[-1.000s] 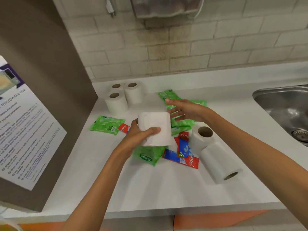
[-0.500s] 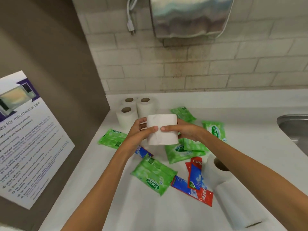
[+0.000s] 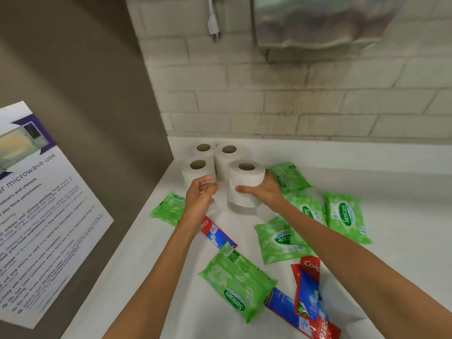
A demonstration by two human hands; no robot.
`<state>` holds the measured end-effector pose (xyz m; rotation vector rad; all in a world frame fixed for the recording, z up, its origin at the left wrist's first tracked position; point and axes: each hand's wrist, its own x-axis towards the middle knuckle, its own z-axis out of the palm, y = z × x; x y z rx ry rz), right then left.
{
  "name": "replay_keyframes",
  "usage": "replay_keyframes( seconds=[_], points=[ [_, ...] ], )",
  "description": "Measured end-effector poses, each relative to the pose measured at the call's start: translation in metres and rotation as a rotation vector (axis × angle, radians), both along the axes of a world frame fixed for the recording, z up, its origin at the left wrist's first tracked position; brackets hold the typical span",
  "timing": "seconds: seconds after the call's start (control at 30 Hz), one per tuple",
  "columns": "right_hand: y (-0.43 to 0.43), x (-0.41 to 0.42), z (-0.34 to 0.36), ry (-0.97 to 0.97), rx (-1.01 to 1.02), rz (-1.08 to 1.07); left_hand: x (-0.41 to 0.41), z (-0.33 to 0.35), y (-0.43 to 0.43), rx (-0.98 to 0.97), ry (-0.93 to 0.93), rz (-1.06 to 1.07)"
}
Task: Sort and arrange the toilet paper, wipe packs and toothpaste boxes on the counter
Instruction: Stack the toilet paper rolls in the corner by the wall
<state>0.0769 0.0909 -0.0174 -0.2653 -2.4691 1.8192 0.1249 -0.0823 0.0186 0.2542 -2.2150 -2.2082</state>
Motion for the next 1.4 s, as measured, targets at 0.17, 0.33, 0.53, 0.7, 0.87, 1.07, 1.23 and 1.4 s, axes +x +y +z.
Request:
replay_keyframes(
  seconds=[0.17,0.33,0.53,0.7,0.87,1.07,1.23,1.4],
  points=[
    [-0.023,-0.025,-0.019,0.0,0.163,-0.048,-0.01,-0.009,-0.01,0.022,-0.021,0.046],
    [-0.034,-0.042,-0.039,0.021,0.182,-0.05,-0.02,-0.017,-0.017,0.032,-0.028,0.068],
    [-0.039,-0.055,-0.048,0.102,0.191,-0.05,-0.025,-0.024,-0.022,0.034,-0.045,0.061],
    [-0.042,-0.06,-0.056,0.015,0.474,-0.025,-0.026,-0.027,-0.024,0.024,-0.037,0.054],
    [-0.041,-0.062,-0.052,-0.087,0.495,0.029,-0.026,-0.029,-0.026,0.015,-0.032,0.031],
    [-0.012,-0.045,-0.015,-0.247,0.348,0.229,-0.017,-0.027,-0.015,0.022,-0.043,0.003],
    [0.048,0.001,0.031,-0.326,0.297,0.297,0.003,-0.021,0.019,0.025,-0.072,-0.112],
    [0.103,0.066,0.059,-0.293,0.319,0.189,0.031,-0.014,0.055,-0.037,-0.103,-0.293]
  ],
)
